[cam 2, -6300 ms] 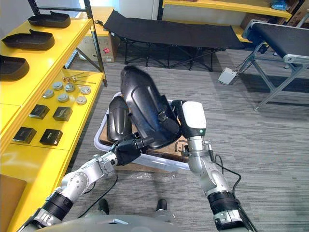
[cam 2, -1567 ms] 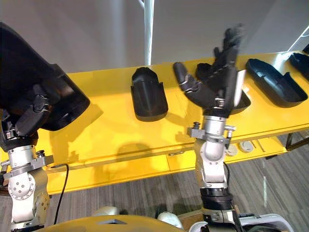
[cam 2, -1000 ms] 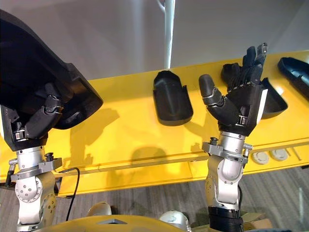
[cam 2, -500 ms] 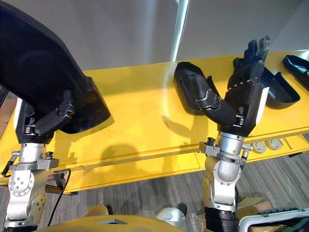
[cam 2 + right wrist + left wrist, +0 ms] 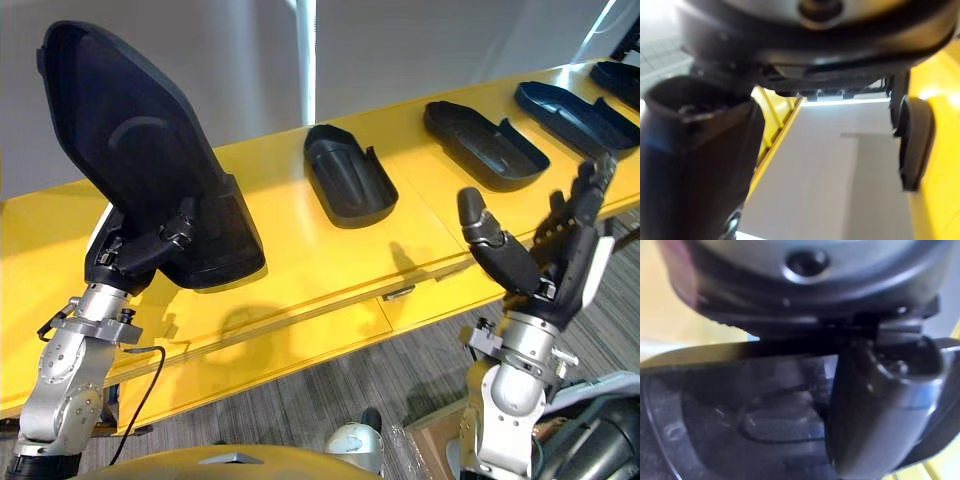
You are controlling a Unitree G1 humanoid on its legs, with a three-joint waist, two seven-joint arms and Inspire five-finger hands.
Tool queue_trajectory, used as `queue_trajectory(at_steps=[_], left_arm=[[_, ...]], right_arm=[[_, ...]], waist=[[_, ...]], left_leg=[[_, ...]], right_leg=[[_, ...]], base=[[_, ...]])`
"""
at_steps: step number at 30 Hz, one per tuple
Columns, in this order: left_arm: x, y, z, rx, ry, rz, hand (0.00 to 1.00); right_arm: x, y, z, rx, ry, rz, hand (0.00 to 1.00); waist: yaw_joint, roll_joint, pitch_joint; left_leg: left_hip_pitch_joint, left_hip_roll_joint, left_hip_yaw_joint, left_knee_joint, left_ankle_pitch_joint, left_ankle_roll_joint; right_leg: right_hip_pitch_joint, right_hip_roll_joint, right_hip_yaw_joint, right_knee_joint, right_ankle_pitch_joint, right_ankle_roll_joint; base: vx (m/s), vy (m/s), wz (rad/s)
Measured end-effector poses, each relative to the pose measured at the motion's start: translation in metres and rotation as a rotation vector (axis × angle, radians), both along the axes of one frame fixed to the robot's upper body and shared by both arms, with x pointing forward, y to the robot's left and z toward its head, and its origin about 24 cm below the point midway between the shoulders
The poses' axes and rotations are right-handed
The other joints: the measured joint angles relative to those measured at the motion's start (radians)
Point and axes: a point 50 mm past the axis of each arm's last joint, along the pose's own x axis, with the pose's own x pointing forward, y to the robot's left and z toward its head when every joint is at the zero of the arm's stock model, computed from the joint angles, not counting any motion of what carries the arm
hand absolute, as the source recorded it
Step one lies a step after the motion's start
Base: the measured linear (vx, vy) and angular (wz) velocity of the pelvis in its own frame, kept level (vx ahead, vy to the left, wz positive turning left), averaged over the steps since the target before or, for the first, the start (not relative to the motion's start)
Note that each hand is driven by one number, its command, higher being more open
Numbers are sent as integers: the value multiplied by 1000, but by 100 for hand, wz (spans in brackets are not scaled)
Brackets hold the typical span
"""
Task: Walk over and take three plastic housings, then place them on the shelf
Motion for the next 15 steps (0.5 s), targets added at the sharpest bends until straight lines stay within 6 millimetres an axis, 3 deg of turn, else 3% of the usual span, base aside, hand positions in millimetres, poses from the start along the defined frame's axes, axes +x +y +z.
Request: queue_trajectory(at_steps=[5,8,11,15], left_arm=[[16,14,-17,-72,164,49,0],[24,22,-32,-62,287,67,0],[36,37,-45,-37,390,108,0],[45,51,-45,-6,412,126,0]], right_arm=[[-26,-20,-65,162,236,-172,100],[-41,-25,-102,245,405,-180,100],[-67,-20,-155,404,636,-125,100],[-87,-4,-187,539,771,-44,100]], waist=[[-23,6,-5],[-30,19,-13],[-23,23,-15],[-13,31,-28]], left_leg=[[13,0,27,-15,5,-2],[17,0,33,-17,7,-3],[25,2,35,-31,17,-2],[28,-2,35,-56,33,2]], right_leg=[[-15,6,25,0,2,-2],[-16,8,29,0,3,-3],[-11,12,29,0,4,-5],[-7,13,22,-9,4,-4]], base=[[-9,-3,-12],[-10,-5,-9],[-10,-2,1],[-30,-2,7]])
